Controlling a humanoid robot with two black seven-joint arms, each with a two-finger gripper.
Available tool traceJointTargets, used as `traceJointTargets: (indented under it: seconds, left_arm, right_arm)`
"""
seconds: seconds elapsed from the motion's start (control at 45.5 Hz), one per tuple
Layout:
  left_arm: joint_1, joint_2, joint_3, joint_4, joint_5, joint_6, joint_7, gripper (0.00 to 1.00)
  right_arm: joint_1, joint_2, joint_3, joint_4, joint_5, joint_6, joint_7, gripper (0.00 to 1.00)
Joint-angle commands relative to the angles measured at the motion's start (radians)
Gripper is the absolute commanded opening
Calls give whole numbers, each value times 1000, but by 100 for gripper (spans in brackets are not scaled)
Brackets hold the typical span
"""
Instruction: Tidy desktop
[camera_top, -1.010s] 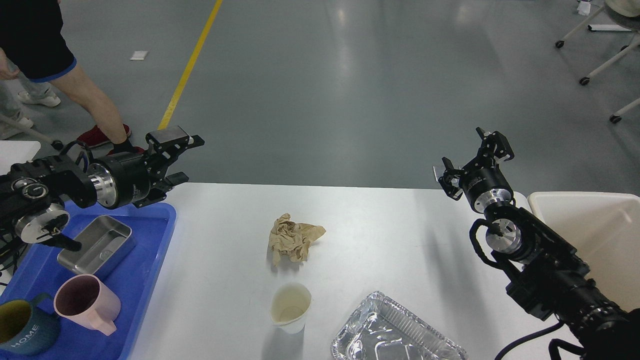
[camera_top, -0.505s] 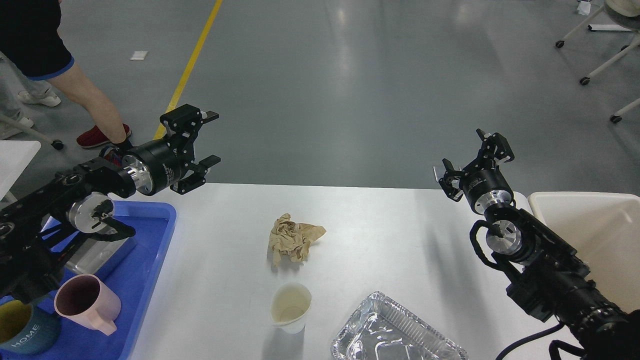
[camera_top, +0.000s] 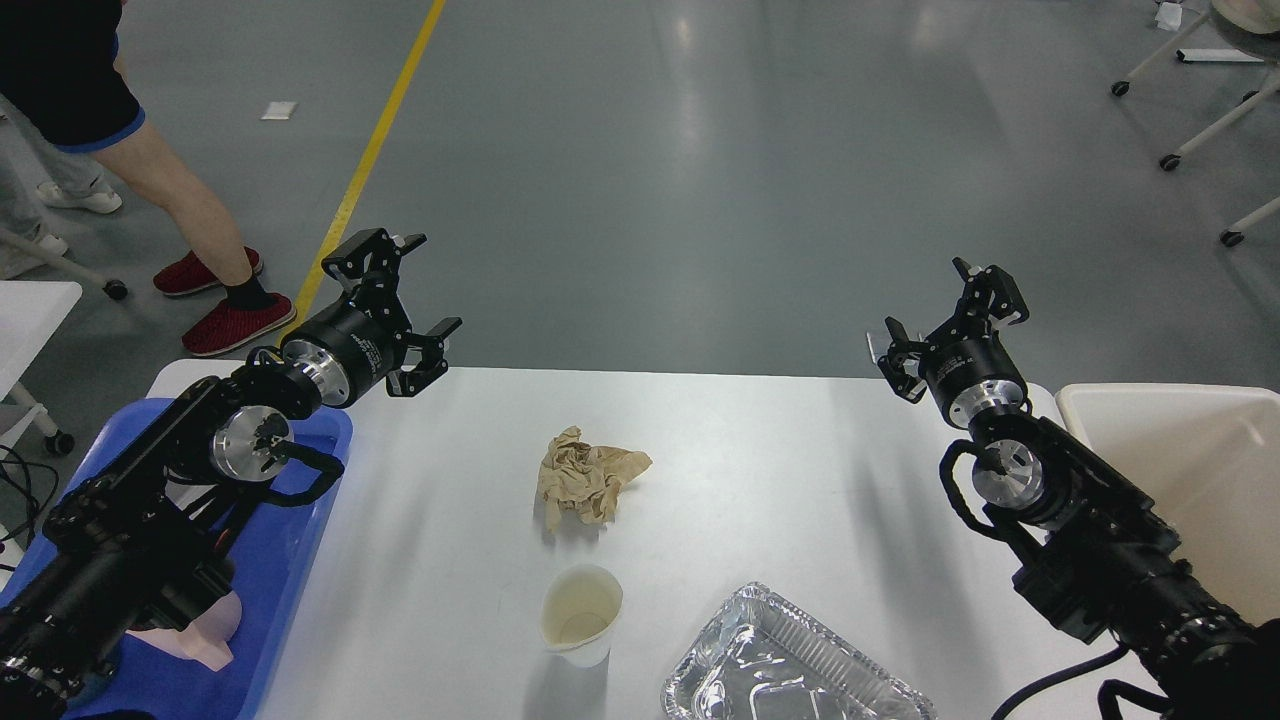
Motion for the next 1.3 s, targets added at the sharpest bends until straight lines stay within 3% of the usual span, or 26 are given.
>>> traceJointTargets:
  seconds: [0.0,0.198,0.461,1.274]
  left_arm:
    - [26,-27,-66,13,0,5,-28,97]
    - [71,-49,-147,34,-2,2,-60,97]
    - [80,-55,-154,91,-35,-6,-113,97]
    - [81,-56,-144,111,-49,-12,-113,97]
  right_arm:
    - [1,0,0,-1,0,0,0,100]
    - [1,0,0,-1,0,0,0,100]
    - [1,0,0,-1,0,0,0,100]
    - [9,-1,-2,0,0,0,-2,100]
